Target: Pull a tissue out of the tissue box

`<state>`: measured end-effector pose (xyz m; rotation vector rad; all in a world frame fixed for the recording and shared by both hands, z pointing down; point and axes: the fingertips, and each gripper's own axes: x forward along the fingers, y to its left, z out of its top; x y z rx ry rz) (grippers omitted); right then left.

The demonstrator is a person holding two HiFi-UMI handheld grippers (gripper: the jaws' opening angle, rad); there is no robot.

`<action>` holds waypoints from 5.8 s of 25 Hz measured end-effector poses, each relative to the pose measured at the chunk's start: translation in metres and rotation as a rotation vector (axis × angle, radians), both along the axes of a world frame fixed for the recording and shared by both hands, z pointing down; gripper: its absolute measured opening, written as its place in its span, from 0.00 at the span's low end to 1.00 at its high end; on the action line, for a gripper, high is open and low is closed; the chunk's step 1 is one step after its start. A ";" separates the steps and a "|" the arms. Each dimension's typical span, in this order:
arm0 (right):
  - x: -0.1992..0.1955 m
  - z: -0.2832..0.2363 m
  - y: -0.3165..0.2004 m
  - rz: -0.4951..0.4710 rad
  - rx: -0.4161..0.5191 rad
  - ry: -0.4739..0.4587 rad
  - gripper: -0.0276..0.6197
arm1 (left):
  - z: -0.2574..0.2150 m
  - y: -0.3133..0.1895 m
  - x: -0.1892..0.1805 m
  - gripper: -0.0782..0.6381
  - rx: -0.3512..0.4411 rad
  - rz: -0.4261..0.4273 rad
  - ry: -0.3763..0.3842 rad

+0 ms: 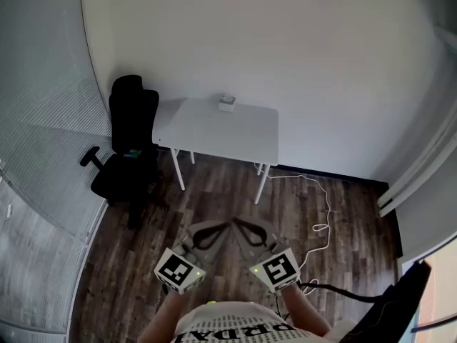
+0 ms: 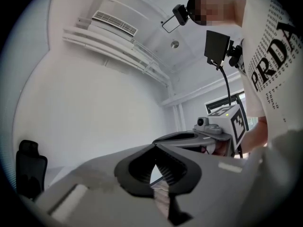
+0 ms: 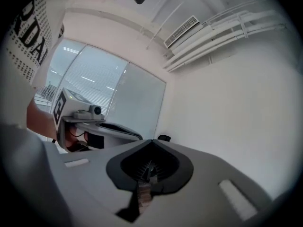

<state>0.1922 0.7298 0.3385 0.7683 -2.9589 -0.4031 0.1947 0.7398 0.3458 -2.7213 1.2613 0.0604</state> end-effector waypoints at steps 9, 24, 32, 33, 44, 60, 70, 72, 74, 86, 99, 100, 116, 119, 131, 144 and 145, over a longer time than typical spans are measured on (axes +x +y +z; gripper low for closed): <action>-0.011 0.007 0.007 0.021 -0.034 0.001 0.05 | 0.004 0.008 -0.011 0.10 -0.034 0.009 0.020; -0.049 0.038 0.035 0.080 -0.049 0.075 0.05 | 0.027 0.037 -0.050 0.10 -0.060 0.044 0.048; -0.046 0.058 0.022 0.103 -0.104 0.104 0.06 | 0.049 0.031 -0.059 0.10 -0.100 0.026 0.031; -0.044 0.060 0.016 0.105 -0.109 0.104 0.06 | 0.051 0.028 -0.060 0.10 -0.107 0.020 0.030; -0.040 0.073 -0.063 0.109 -0.166 0.067 0.10 | 0.061 -0.037 -0.076 0.10 -0.146 -0.048 0.039; 0.013 0.071 -0.224 0.044 -0.187 0.067 0.10 | 0.066 -0.199 -0.023 0.10 -0.159 -0.098 0.015; 0.021 0.080 -0.283 0.013 -0.191 0.089 0.10 | 0.065 -0.255 -0.019 0.10 -0.152 -0.145 0.023; 0.016 0.081 -0.290 0.008 -0.198 0.081 0.10 | 0.065 -0.261 -0.023 0.10 -0.150 -0.149 0.034; 0.010 0.083 -0.293 0.003 -0.209 0.089 0.10 | 0.065 -0.266 -0.027 0.10 -0.154 -0.154 0.052; -0.037 0.083 -0.351 0.057 -0.205 0.135 0.10 | 0.066 -0.333 -0.072 0.10 -0.153 -0.074 0.060; -0.103 0.064 -0.417 0.164 -0.163 0.106 0.11 | 0.049 -0.399 -0.136 0.10 -0.108 0.039 0.033; -0.106 0.064 -0.420 0.170 -0.160 0.110 0.11 | 0.048 -0.403 -0.140 0.10 -0.098 0.045 0.030; -0.123 0.088 -0.491 0.165 -0.195 0.137 0.13 | 0.060 -0.470 -0.154 0.10 -0.165 0.023 0.078; -0.121 0.088 -0.517 0.148 -0.197 0.144 0.13 | 0.064 -0.496 -0.152 0.10 -0.177 0.010 0.067; -0.093 0.078 -0.646 0.096 -0.202 0.144 0.13 | 0.058 -0.624 -0.121 0.10 -0.182 -0.027 0.079; -0.074 0.089 -0.721 0.039 -0.218 0.158 0.13 | 0.066 -0.704 -0.098 0.10 -0.205 -0.082 0.093; -0.075 0.089 -0.725 0.037 -0.216 0.160 0.13 | 0.067 -0.707 -0.099 0.10 -0.208 -0.089 0.097</action>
